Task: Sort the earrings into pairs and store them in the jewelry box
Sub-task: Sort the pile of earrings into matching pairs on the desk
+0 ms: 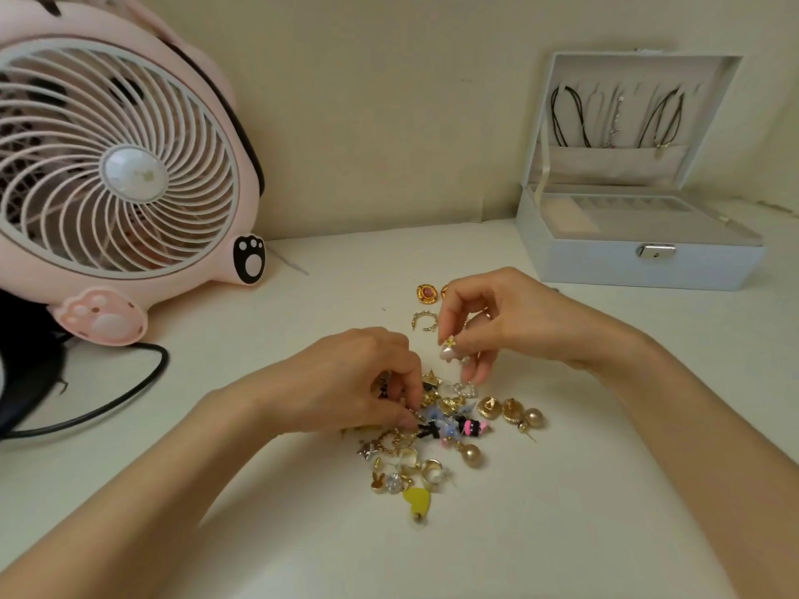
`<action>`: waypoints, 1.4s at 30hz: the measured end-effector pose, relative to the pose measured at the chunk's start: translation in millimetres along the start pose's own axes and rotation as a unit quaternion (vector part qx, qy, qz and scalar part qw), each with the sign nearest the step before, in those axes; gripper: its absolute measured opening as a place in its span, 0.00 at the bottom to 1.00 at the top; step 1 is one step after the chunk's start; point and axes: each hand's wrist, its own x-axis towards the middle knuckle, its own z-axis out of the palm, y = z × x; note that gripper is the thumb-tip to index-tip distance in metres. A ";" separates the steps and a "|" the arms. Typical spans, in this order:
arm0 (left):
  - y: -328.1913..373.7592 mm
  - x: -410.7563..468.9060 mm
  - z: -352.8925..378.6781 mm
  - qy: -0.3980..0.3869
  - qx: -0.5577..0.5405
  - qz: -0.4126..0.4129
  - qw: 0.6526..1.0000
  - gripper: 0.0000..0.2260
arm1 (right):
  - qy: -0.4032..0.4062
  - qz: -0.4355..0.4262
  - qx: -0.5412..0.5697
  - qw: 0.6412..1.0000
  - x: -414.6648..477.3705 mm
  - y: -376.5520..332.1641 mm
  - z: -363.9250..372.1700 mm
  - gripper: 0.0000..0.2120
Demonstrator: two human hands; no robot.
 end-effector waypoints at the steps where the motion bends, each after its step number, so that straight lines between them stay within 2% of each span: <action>1: 0.4 -0.3 0.1 -0.001 0.004 0.004 1.000 0.04 | 0.000 -0.008 0.001 1.000 0.0 0.5 -0.7 0.04; 7: -1.9 -2.5 -6.0 0.034 -0.010 0.023 0.999 0.04 | 0.008 -0.040 0.003 0.999 1.1 0.0 -6.6 0.09; 11: -1.1 -3.8 -10.7 0.082 -0.040 0.028 0.995 0.03 | -0.001 -0.033 0.009 0.999 0.6 0.6 -9.1 0.07; 20: -2.1 -3.7 -11.5 0.086 -0.134 0.012 0.987 0.03 | -0.005 0.010 0.002 1.000 0.7 4.4 -9.3 0.06; 24: -4.2 -3.0 -12.8 0.104 -0.226 -0.004 0.969 0.02 | -0.002 0.005 0.016 1.000 0.5 3.6 -10.0 0.06; 30: -3.4 -3.5 -17.0 0.106 -0.360 -0.019 0.927 0.10 | 0.010 -0.009 0.038 0.999 -0.7 2.1 -12.2 0.07; 33: -0.1 -3.9 -19.1 0.138 -0.400 -0.021 0.906 0.09 | 0.012 -0.012 0.059 0.998 -0.8 0.4 -12.2 0.09; 39: -1.0 1.6 -14.4 0.200 -0.338 -0.042 0.919 0.09 | 0.143 0.040 0.013 0.989 0.5 9.9 -30.3 0.05; 42: -0.8 11.9 -8.6 0.206 -0.287 -0.051 0.934 0.04 | 0.152 0.083 0.003 0.985 -1.0 14.9 -37.2 0.04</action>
